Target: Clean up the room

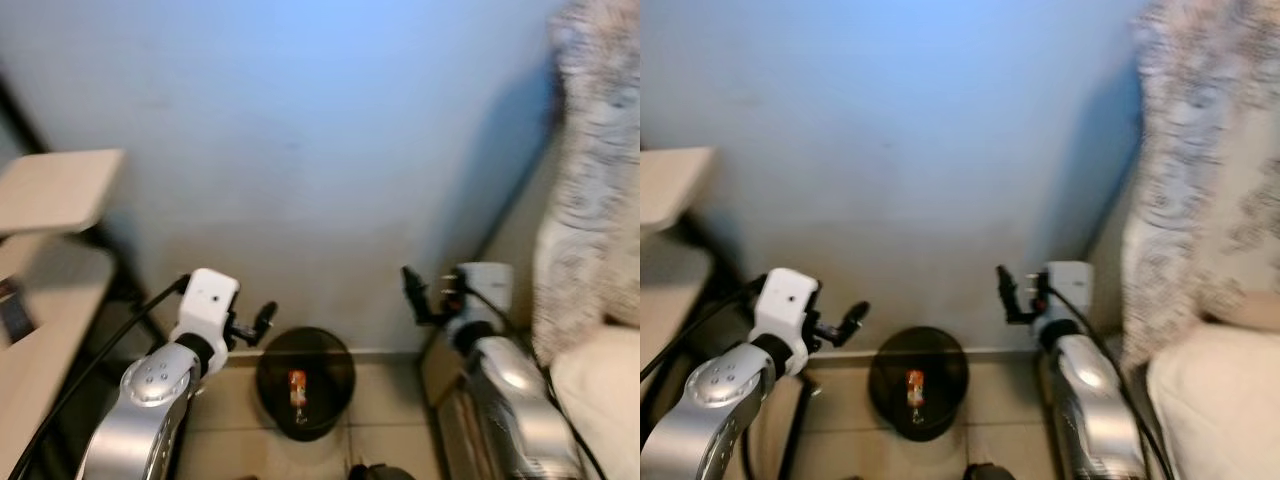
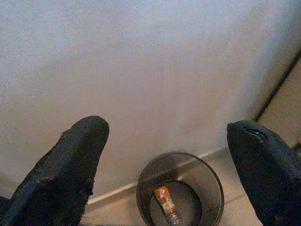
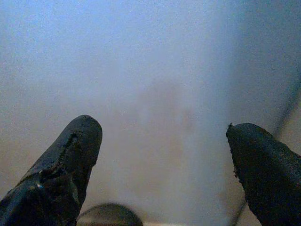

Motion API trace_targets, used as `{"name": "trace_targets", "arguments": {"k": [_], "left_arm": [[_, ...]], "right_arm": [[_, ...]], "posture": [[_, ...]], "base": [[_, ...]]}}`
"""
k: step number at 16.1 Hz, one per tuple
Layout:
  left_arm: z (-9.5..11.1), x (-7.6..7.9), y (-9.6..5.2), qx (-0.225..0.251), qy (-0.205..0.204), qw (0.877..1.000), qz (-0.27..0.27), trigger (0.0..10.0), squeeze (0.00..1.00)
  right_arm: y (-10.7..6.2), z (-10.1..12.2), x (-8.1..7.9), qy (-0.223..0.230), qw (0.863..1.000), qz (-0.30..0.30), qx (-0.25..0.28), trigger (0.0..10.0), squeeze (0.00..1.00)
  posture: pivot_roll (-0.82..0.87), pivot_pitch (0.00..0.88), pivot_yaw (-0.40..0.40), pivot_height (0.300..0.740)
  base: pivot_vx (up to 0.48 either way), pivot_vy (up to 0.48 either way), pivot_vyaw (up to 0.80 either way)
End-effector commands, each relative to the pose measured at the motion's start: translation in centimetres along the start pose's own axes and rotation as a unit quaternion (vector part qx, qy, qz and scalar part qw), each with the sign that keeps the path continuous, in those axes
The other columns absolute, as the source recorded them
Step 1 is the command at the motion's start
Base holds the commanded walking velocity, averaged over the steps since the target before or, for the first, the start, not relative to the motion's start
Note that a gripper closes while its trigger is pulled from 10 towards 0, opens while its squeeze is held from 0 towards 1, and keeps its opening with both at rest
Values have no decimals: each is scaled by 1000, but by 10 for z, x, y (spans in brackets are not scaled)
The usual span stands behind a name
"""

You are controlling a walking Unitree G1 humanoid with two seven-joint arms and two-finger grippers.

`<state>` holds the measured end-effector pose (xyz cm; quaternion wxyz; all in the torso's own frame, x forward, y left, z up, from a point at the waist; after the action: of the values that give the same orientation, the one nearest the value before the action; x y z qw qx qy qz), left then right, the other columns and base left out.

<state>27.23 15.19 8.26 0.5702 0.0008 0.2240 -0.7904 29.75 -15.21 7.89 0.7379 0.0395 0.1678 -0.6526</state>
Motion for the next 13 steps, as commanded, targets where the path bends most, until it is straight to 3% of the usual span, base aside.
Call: {"name": "trace_targets", "arguments": {"k": [1,5,13], "left_arm": [[3,-12,-7,12,19,999,38,10000,0],[5,-19,-14,18,7,997,75,10000,0],[8,-24,-14,22,21,996,80,10000,0]], "right_arm": [[-10,8,-2,19,1000,-6,13,10000,1000],[-24,6,11,29,998,-58,9,10000,1000],[-22,4,3,39,997,-63,-2,10000,1000]], "posture": [[-4,0,29,740],[-1,0,25,740],[21,0,19,740]], "base": [[0,0,-800],[0,0,-800],[0,0,-800]]}}
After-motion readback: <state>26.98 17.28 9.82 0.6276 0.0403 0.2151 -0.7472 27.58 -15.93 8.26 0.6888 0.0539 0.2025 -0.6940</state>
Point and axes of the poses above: a point about 5 cm out from each wrist's last joint towards the gripper, its own y axis pointing out of the wrist towards the gripper, its own z axis along the axis of the wrist's last joint, x = y × z, the point moved 5 cm from there along y, pointing out of the wrist towards the gripper, and after that the axes turned 9 degrees about y, right-handed, at the moved point
